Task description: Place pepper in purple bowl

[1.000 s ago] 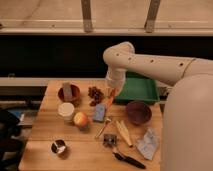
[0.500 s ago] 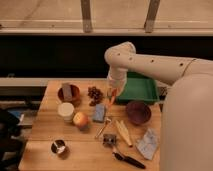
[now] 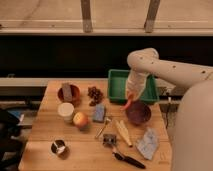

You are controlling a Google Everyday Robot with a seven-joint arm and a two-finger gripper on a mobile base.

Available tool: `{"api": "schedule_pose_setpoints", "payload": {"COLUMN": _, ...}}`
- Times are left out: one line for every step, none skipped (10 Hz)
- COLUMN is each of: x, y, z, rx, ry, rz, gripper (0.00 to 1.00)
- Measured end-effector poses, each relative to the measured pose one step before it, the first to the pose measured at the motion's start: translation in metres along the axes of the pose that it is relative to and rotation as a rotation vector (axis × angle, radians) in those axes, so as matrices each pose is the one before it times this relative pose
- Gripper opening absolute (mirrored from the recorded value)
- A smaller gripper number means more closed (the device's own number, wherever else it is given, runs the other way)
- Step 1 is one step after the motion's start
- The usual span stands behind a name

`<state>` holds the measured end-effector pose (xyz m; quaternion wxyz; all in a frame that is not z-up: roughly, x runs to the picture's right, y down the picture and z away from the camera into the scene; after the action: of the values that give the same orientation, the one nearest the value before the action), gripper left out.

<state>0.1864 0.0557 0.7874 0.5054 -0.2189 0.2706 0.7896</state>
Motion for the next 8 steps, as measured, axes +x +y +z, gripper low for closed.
{"api": "schedule_pose_setpoints", "payload": {"x": -0.00494, "y": -0.01651, "z": 0.00883, "rx": -0.00623, "ry": 0.01469, "rz": 0.04355, "gripper": 0.01}}
{"api": "schedule_pose_setpoints", "payload": {"x": -0.00724, "y": -0.01746, "z": 0.01955, "rx": -0.01296, "ry": 0.02459, "rz": 0.05002, "gripper": 0.10}}
{"api": "schedule_pose_setpoints", "payload": {"x": -0.00637, "y": -0.00952, "z": 0.01968, "rx": -0.01281, "ry": 0.02198, "rz": 0.03277, "gripper": 0.19}}
{"api": "schedule_pose_setpoints", "payload": {"x": -0.00829, "y": -0.00794, "z": 0.01953, "rx": -0.01805, "ry": 0.02189, "rz": 0.03149, "gripper": 0.30}}
{"api": "schedule_pose_setpoints", "payload": {"x": -0.00770, "y": -0.00650, "z": 0.01452, "rx": -0.01467, "ry": 0.01805, "rz": 0.02422, "gripper": 0.39}}
{"api": "schedule_pose_setpoints", "payload": {"x": -0.00586, "y": -0.00498, "z": 0.01066, "rx": -0.00869, "ry": 0.00765, "rz": 0.01819, "gripper": 0.50}}
{"api": "schedule_pose_setpoints", "payload": {"x": -0.00127, "y": 0.00053, "z": 0.00469, "rx": -0.01130, "ry": -0.00728, "rz": 0.00134, "gripper": 0.59}}
{"api": "schedule_pose_setpoints", "payload": {"x": 0.00049, "y": -0.00001, "z": 0.00237, "rx": -0.00365, "ry": -0.01384, "rz": -0.00412, "gripper": 0.63}}
